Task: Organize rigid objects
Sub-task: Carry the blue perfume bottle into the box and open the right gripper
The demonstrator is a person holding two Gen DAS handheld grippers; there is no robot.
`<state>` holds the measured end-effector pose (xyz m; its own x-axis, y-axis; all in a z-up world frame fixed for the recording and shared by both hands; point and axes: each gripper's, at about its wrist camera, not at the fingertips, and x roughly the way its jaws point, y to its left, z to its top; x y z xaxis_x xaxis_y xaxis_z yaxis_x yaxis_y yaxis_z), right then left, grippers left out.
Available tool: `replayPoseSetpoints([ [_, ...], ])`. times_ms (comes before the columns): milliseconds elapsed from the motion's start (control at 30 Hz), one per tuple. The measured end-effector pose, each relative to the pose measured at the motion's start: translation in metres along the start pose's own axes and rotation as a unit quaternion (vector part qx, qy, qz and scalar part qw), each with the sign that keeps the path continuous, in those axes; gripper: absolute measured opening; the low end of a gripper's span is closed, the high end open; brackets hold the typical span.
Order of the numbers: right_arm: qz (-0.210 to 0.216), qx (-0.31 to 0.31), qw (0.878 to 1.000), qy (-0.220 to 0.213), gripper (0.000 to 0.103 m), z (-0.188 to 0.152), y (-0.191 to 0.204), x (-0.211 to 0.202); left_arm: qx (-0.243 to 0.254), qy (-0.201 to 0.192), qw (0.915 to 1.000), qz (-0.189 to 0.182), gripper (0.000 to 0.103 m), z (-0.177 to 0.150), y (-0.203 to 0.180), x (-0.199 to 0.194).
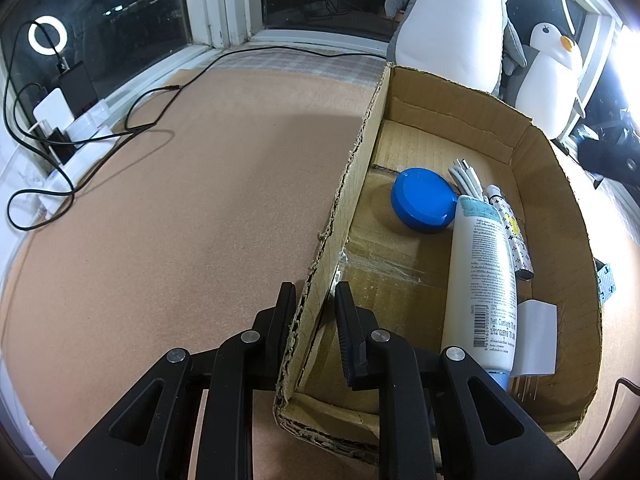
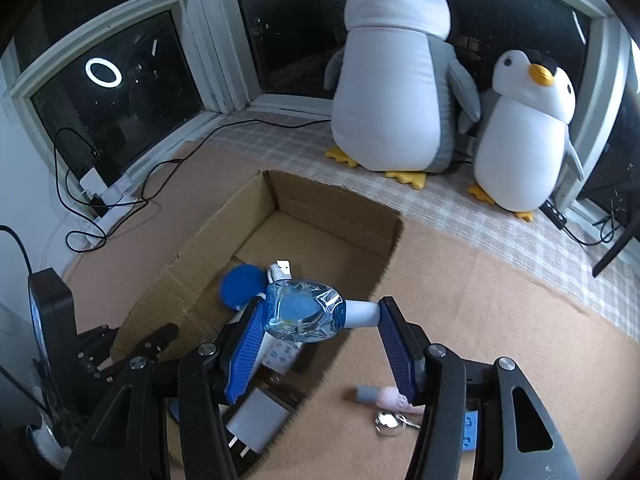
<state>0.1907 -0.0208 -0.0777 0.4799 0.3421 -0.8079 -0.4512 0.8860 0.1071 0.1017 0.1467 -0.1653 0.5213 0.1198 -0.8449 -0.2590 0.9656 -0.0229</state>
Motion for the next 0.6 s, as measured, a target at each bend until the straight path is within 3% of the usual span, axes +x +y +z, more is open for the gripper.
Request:
replayPoseSetpoints([
  [600, -0.007, -0.011, 1.0, 0.001, 0.053, 0.016, 0.016, 0.038, 0.0, 0.0, 1.0, 0.001, 0.018, 0.0, 0.001, 0.001],
])
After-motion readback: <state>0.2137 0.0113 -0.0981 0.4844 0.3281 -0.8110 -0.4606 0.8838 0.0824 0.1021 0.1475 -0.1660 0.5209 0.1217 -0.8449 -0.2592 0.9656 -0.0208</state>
